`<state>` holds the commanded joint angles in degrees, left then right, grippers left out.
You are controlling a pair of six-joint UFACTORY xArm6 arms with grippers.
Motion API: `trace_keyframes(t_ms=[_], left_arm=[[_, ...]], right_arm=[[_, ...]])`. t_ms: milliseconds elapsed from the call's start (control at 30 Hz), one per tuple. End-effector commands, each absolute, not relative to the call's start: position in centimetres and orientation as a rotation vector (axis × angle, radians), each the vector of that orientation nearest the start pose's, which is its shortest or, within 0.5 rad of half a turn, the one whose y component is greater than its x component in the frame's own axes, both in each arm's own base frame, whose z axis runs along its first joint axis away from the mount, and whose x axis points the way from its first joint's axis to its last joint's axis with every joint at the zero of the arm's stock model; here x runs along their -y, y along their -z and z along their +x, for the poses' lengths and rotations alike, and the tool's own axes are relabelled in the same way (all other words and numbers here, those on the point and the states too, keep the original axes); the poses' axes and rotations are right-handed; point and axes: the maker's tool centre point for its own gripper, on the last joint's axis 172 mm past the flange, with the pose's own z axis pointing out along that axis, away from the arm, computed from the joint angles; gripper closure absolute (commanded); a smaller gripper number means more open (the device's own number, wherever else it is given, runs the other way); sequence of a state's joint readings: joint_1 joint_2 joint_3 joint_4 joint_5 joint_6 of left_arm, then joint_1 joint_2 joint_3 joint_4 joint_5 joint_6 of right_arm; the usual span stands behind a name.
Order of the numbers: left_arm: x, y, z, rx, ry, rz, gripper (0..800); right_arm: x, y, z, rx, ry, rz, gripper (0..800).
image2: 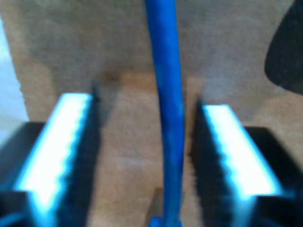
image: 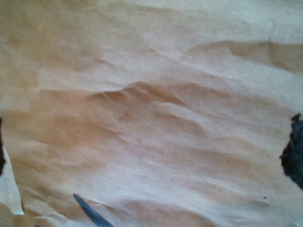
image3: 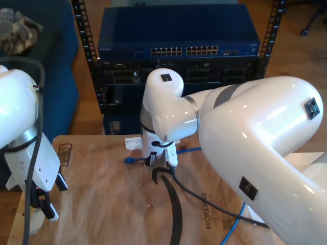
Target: Grab the cable and plug it in
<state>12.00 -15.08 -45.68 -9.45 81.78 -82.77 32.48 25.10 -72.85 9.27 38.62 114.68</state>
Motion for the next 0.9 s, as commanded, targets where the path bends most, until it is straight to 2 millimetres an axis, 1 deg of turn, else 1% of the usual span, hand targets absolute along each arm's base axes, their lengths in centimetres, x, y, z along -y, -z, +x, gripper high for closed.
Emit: trace_keyframes(t_ms=[33, 100, 167, 200, 233, 267, 300, 367, 433, 500, 533, 633, 667, 733, 767, 833, 900], left_arm=[[-1.9, -18.1, 29.3, -2.385, 0.624, 2.079, 0], [-1.9, -18.1, 29.3, -2.384, 0.624, 2.081, 0], [-1.7, -18.4, 29.6, -2.377, 0.614, 2.085, 0], [-1.3, -18.6, 29.9, -2.37, 0.603, 2.096, 0], [-0.9, -18.7, 30.0, -2.373, 0.598, 2.1, 0], [-0.5, -18.7, 30.1, -2.378, 0.595, 2.101, 0], [-0.2, -18.9, 30.3, -2.378, 0.588, 2.105, 0], [0.7, -20.0, 31.5, -2.341, 0.558, 2.115, 0], [3.0, -21.1, 32.5, -2.286, 0.59, 2.073, 0], [5.4, -22.9, 34.0, -2.224, 0.629, 1.991, 0], [6.3, -23.8, 34.8, -2.197, 0.639, 1.959, 0], [7.9, -24.1, 36.5, -2.17, 0.708, 1.901, 0], [8.4, -24.5, 36.9, -2.156, 0.713, 1.894, 0], [11.1, -25.4, 37.1, -2.092, 0.734, 1.918, 0], [12.1, -25.8, 37.1, -2.068, 0.749, 1.925, 0], [13.6, -26.4, 37.2, -2.033, 0.765, 1.923, 0], [15.5, -28.2, 37.8, -1.972, 0.757, 1.938, 0]], right_arm=[[-33.3, -8.0, 49.2, -2.083, -0.08, -2.092, 766], [-33.0, -9.4, 49.6, -2.076, -0.037, -2.082, 790], [-32.3, -11.0, 49.5, -2.06, -0.004, -2.08, 797], [-31.7, -11.7, 49.2, -2.062, -0.002, -2.073, 797], [-31.2, -12.7, 48.9, -2.061, 0.001, -2.063, 797], [-30.3, -13.5, 48.4, -2.075, -0.001, -2.054, 798], [-28.8, -14.4, 48.0, -2.097, -0.001, -2.037, 797], [-25.8, -16.0, 46.8, -2.139, 0.0, -1.998, 798], [-22.3, -17.5, 45.8, -2.182, 0.011, -1.938, 797], [-18.0, -18.7, 44.8, -2.249, 0.018, -1.855, 797], [-16.0, -19.4, 44.1, -2.286, 0.016, -1.815, 796], [-11.2, -21.7, 41.5, -2.38, 0.005, -1.734, 796], [-10.2, -22.1, 40.7, -2.4, -0.001, -1.721, 796], [-9.2, -22.5, 38.7, -2.412, -0.027, -1.721, 796], [-9.1, -22.8, 37.9, -2.404, -0.051, -1.72, 797], [-9.7, -23.7, 36.5, -2.384, -0.152, -1.702, 797], [-9.9, -24.4, 35.6, -2.368, -0.285, -1.664, 797]])
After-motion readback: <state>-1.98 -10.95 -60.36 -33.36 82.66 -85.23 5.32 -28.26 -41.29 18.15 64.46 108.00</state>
